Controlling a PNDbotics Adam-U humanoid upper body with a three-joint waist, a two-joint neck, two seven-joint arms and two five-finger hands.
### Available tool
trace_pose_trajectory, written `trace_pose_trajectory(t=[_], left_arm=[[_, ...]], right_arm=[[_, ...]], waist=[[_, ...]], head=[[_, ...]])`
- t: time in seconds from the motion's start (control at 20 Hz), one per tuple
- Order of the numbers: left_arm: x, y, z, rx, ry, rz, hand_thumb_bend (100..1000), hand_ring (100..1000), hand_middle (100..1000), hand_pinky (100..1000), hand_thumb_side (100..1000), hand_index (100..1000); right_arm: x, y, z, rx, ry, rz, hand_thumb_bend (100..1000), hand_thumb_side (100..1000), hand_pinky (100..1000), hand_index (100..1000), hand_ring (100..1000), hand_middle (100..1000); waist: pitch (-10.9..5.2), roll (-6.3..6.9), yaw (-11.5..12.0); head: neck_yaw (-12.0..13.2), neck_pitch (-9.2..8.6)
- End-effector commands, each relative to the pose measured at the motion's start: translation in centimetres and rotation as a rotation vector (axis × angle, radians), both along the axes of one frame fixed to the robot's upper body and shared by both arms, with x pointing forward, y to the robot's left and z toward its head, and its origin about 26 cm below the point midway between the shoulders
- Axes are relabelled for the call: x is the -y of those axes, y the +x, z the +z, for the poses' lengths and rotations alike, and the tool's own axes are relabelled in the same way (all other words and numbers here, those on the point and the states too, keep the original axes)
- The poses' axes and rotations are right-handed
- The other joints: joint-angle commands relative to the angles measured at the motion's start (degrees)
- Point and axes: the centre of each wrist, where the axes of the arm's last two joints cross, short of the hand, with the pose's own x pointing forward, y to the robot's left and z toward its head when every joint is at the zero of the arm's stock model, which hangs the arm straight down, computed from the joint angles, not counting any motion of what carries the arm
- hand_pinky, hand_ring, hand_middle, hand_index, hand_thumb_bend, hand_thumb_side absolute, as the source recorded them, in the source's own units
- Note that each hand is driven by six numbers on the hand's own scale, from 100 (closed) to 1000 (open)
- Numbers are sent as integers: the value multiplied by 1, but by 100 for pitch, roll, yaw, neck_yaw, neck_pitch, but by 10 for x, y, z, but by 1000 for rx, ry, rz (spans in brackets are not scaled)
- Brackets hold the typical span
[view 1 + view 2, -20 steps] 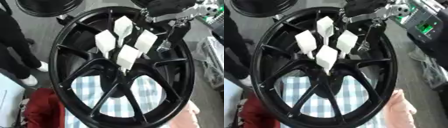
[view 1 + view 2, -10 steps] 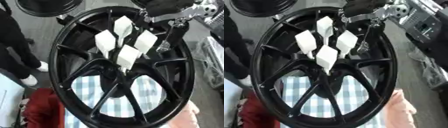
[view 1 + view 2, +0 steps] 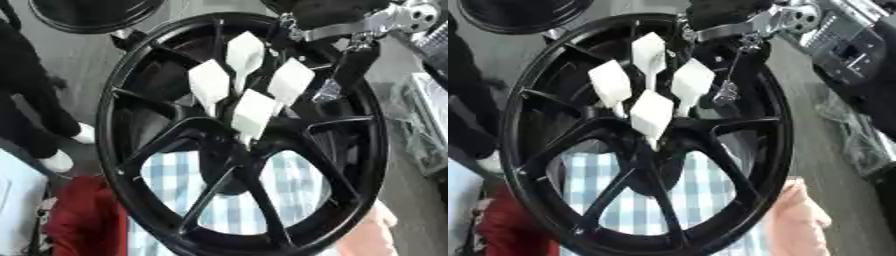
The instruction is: Pull the pin out of the wheel hub.
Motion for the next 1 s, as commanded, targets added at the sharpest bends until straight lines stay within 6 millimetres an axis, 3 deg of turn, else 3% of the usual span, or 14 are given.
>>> trace_pose_trajectory(t=[0.05, 0.35, 0.5, 0.75, 1.0], left_arm=[[-2, -1, 11, 28, 30, 2, 185, 813, 824, 782, 699, 762], [-2, -2, 12, 31, 31, 4, 183, 814, 824, 783, 699, 762], [-3, -2, 12, 32, 32, 7, 183, 814, 824, 783, 698, 762], [-5, -3, 13, 40, 31, 18, 182, 814, 824, 783, 698, 762], [-8, -4, 14, 45, 29, 33, 181, 814, 824, 783, 698, 762]], right_arm=[[8, -10, 22, 48, 26, -9, 378, 100, 655, 543, 605, 492], [16, -21, 34, 54, 61, -16, 375, 100, 655, 541, 603, 490], [30, -29, 43, 39, 94, -36, 373, 100, 652, 543, 602, 491], [81, -56, 61, 57, 248, -146, 364, 100, 652, 544, 600, 490], [145, -84, 62, 122, 407, -329, 357, 100, 657, 545, 601, 491]], waist=[[-110, 19, -8], [-115, 19, -11], [-114, 21, -21], [-100, 22, -66], [-67, 36, -139]], head=[[-24, -17], [-19, -5], [-17, -7], [7, -29], [92, -44]])
